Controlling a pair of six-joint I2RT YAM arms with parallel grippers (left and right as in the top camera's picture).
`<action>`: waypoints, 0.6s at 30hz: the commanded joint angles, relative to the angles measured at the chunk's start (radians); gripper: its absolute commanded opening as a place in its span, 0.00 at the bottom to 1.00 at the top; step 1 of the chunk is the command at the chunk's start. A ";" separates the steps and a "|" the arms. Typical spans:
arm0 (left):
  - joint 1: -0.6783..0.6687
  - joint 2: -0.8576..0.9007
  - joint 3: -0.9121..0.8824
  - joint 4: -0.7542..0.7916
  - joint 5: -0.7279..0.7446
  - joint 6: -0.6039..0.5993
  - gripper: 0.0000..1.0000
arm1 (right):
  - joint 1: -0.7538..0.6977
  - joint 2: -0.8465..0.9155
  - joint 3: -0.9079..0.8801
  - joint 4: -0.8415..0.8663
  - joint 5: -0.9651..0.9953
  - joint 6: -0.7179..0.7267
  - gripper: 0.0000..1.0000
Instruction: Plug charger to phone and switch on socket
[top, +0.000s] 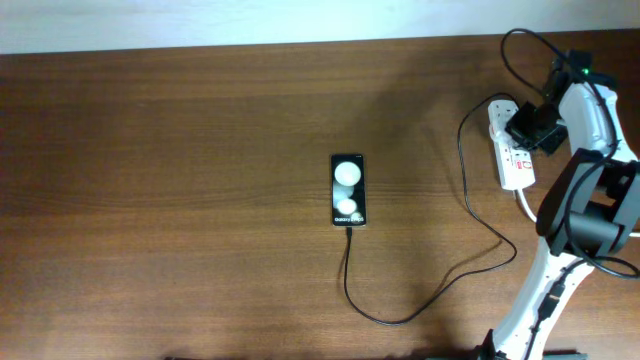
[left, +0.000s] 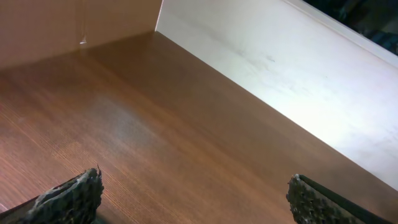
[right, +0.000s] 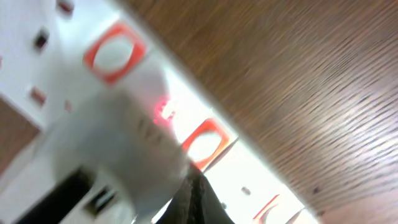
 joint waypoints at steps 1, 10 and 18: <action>0.005 -0.010 -0.002 0.000 -0.014 -0.002 0.99 | 0.025 0.030 -0.013 -0.049 0.049 -0.016 0.04; 0.016 -0.010 -0.002 0.000 -0.014 -0.002 0.99 | 0.025 -0.217 -0.013 -0.120 0.154 0.039 0.04; 0.128 -0.010 -0.002 0.000 -0.014 -0.002 0.99 | 0.027 -0.652 -0.013 -0.110 0.074 0.054 0.04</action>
